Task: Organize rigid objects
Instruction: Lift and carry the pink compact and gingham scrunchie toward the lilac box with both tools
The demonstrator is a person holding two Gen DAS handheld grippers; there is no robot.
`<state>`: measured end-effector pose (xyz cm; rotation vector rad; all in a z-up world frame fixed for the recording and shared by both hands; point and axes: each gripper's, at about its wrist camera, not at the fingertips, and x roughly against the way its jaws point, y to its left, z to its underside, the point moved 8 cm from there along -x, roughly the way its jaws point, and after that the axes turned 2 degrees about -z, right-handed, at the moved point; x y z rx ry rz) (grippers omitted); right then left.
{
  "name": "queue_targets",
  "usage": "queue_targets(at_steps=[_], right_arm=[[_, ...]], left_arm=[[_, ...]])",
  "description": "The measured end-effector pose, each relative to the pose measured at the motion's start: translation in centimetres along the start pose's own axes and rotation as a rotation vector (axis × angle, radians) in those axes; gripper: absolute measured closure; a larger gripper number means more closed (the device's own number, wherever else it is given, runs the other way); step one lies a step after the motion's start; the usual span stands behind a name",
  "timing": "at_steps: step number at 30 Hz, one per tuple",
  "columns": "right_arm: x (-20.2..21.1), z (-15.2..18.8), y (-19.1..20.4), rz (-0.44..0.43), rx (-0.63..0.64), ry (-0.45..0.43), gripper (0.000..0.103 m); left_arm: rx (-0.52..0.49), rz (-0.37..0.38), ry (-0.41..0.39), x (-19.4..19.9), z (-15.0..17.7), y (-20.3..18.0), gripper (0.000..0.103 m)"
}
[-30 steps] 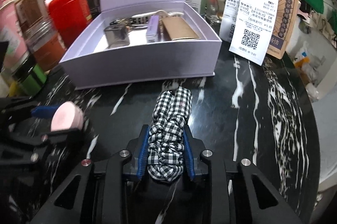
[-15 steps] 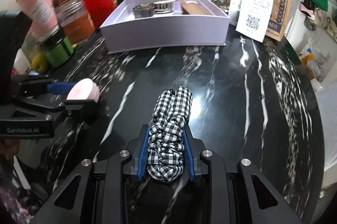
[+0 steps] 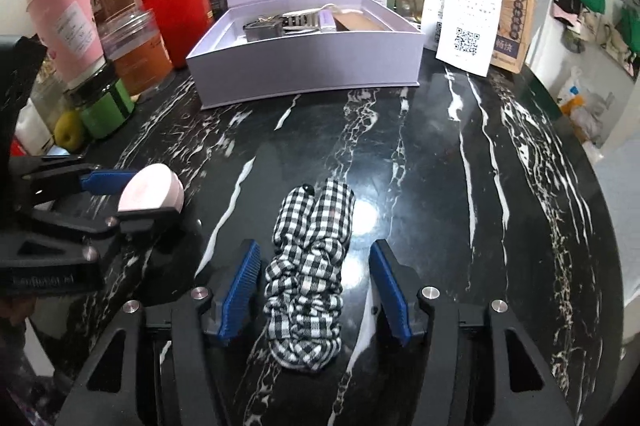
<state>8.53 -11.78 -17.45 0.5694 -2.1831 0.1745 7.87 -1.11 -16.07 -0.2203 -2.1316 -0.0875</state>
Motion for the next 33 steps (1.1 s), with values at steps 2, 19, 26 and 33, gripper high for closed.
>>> queue_targets(at_steps=[2,19,26,33], right_arm=[[-0.2,-0.1,0.2,0.015,0.027,0.005,0.055],[-0.1,-0.6,0.5,-0.044,0.020,0.024,0.076],[0.9,-1.5,0.8,-0.045,0.038,-0.003,0.076],[2.0,-2.4,0.8,-0.054,0.042,-0.029,0.076]], left_arm=[[-0.016,-0.024,-0.013,-0.1,0.0,-0.1,0.053],[0.049,0.022,0.027,-0.3,-0.7,0.2,0.053],[0.037,0.012,0.015,0.3,-1.3,0.0,0.053],[0.031,-0.006,-0.003,1.1,-2.3,0.1,0.053]])
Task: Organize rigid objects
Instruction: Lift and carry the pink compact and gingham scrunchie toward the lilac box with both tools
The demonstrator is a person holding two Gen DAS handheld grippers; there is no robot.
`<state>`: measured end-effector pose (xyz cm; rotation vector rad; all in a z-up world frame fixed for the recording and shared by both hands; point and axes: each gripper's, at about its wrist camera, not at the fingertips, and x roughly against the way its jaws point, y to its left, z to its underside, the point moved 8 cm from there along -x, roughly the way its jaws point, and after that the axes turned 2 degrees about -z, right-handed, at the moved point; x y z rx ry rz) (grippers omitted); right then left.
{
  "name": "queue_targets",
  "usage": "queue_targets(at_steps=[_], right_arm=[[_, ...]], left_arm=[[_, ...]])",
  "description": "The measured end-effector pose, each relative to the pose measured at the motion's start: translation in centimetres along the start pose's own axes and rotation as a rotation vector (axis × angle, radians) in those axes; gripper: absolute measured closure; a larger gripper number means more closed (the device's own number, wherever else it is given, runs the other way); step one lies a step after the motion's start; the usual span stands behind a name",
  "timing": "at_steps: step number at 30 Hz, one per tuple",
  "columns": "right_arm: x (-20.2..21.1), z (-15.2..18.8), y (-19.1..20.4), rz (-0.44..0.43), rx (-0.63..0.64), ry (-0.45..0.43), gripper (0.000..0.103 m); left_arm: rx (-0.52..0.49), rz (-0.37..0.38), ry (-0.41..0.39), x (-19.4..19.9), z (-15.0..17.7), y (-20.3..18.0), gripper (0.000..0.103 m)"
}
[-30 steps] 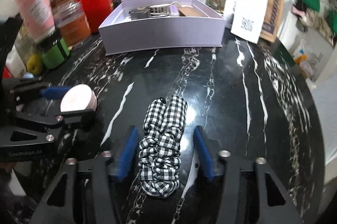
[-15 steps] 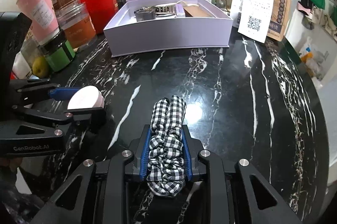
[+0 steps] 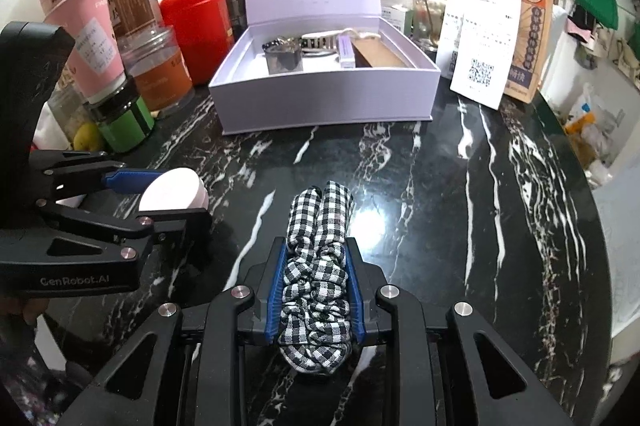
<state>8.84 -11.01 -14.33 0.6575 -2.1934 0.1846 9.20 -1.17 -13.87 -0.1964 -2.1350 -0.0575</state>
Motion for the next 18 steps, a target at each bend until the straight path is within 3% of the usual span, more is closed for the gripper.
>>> queue_targets(at_steps=[18], right_arm=[[3.1,-4.5,-0.1,-0.012,0.070,-0.090,0.076]], left_arm=[[0.001,-0.030,-0.098,3.2,-4.4,0.6,0.053]])
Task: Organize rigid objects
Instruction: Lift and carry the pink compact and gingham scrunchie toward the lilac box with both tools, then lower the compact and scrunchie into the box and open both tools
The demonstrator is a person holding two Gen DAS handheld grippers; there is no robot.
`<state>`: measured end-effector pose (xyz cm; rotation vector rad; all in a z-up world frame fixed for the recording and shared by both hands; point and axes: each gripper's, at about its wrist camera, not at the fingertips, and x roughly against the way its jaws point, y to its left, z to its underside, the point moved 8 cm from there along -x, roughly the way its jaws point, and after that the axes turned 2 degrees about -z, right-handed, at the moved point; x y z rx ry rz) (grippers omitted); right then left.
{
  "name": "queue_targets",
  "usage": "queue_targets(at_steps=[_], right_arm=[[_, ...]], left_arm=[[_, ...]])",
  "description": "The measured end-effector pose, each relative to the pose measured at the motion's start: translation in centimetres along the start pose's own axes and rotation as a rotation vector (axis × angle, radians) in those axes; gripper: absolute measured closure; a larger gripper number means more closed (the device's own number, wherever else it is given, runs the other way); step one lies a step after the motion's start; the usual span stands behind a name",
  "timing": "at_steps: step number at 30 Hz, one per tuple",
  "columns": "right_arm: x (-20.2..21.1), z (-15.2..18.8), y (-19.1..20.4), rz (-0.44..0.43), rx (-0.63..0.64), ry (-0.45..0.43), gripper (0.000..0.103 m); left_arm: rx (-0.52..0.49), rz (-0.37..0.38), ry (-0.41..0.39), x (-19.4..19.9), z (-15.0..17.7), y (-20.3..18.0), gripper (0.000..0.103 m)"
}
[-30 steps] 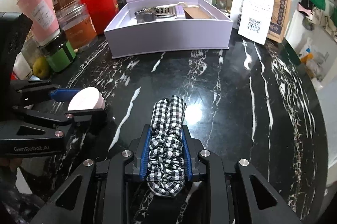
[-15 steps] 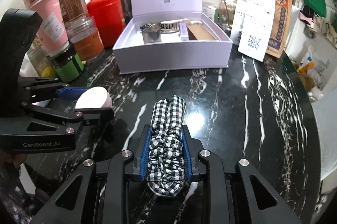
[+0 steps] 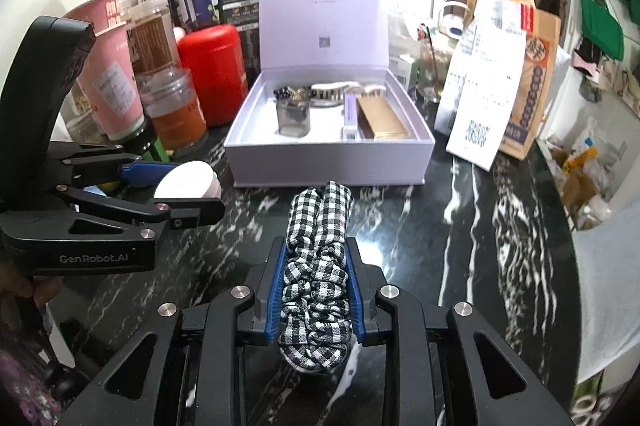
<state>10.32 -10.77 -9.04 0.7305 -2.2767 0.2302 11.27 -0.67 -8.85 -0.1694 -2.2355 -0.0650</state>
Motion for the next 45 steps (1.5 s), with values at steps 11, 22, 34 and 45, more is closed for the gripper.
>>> queue_targets(at_steps=[11,22,34,45], right_arm=[[1.1,-3.4,-1.0,0.025,0.039,-0.063,0.076],[1.7,-6.3,-1.5,0.022,0.080,-0.115,0.076],[1.3,-10.5,-2.5,0.019,0.111,-0.170,0.076],[-1.9,-14.3,-4.3,0.009,0.096,-0.185,0.076]], left_arm=[[-0.032,0.007,-0.070,1.4,-3.3,-0.4,0.053],[-0.049,0.009,-0.123,2.0,-6.3,-0.5,0.053],[-0.049,-0.001,-0.174,1.5,-10.2,0.4,0.053],[-0.034,-0.029,-0.211,0.2,-14.4,2.0,0.053]])
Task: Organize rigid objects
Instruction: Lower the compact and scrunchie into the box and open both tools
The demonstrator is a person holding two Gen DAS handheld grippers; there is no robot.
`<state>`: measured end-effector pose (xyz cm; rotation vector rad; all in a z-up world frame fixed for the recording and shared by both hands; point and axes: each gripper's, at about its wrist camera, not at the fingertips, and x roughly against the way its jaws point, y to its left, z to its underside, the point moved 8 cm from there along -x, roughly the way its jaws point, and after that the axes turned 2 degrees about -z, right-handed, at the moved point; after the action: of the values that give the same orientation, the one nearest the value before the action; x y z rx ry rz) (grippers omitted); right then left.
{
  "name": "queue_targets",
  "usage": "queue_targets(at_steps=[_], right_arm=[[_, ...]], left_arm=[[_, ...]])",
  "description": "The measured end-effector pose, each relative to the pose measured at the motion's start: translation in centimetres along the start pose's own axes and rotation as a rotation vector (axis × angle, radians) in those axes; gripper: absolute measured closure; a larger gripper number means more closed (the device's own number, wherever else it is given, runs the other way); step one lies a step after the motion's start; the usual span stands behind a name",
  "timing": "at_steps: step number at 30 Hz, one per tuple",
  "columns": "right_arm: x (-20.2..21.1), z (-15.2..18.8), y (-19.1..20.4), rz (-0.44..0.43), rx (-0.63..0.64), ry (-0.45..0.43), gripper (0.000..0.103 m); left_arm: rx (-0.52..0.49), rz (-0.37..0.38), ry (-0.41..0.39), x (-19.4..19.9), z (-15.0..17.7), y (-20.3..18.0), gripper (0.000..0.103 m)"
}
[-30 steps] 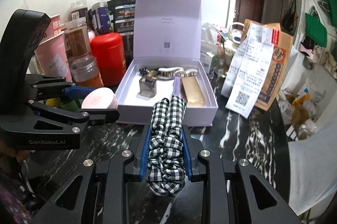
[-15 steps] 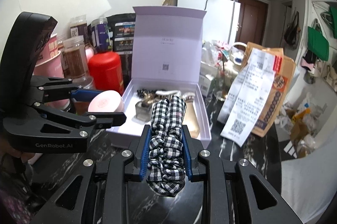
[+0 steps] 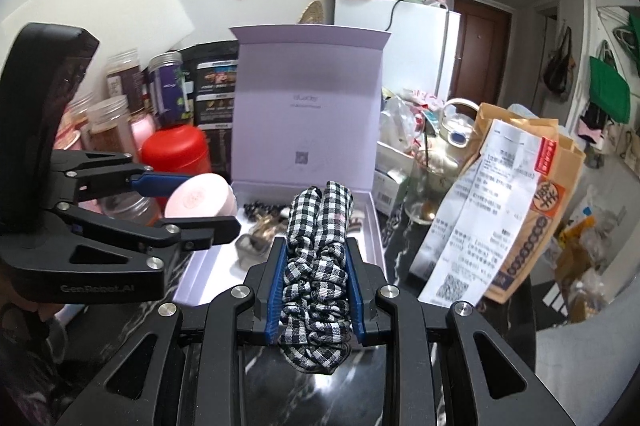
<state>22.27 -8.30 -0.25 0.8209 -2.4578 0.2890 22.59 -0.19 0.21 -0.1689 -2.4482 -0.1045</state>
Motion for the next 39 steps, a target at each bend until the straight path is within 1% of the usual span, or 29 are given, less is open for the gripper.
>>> queue_targets(at_steps=[7,11,17,19,22,25,28,31,34,39], right_arm=[[-2.4,-1.9,-1.7,0.009,-0.020,-0.013,0.076],[-3.4,-2.9,-2.2,0.024,-0.010,-0.026,0.076],[-5.3,-3.8,-2.9,0.003,-0.015,-0.031,0.076],[-6.1,-3.7,-2.9,-0.007,-0.014,-0.026,0.076],[-7.3,-3.3,-3.0,-0.016,-0.018,-0.012,0.076],[-8.9,-2.5,-2.9,-0.033,-0.016,0.022,0.076],[-10.2,-1.7,-2.7,-0.080,-0.025,0.056,0.076],[-11.5,-0.7,-2.8,-0.094,-0.035,0.092,0.076],[-12.4,-0.1,-2.9,-0.131,-0.060,0.112,0.076],[-13.5,0.9,-2.8,-0.134,-0.065,0.139,0.076]], left_arm=[[0.014,-0.002,-0.019,-1.9,-2.2,0.9,0.053],[0.025,-0.020,-0.034,-3.1,-3.2,1.5,0.053],[0.029,-0.050,-0.019,-5.2,-3.3,2.7,0.053],[0.039,-0.060,-0.009,-6.1,-2.9,3.2,0.053],[0.039,-0.052,0.032,-7.8,-2.3,3.6,0.053],[0.035,-0.053,0.071,-9.3,-1.8,3.8,0.053],[0.056,-0.031,0.106,-10.6,-1.2,3.6,0.053],[0.037,-0.045,0.135,-11.7,-0.6,3.5,0.053],[0.041,-0.043,0.162,-12.6,0.1,3.7,0.053],[0.045,-0.039,0.195,-13.8,0.7,3.9,0.053]])
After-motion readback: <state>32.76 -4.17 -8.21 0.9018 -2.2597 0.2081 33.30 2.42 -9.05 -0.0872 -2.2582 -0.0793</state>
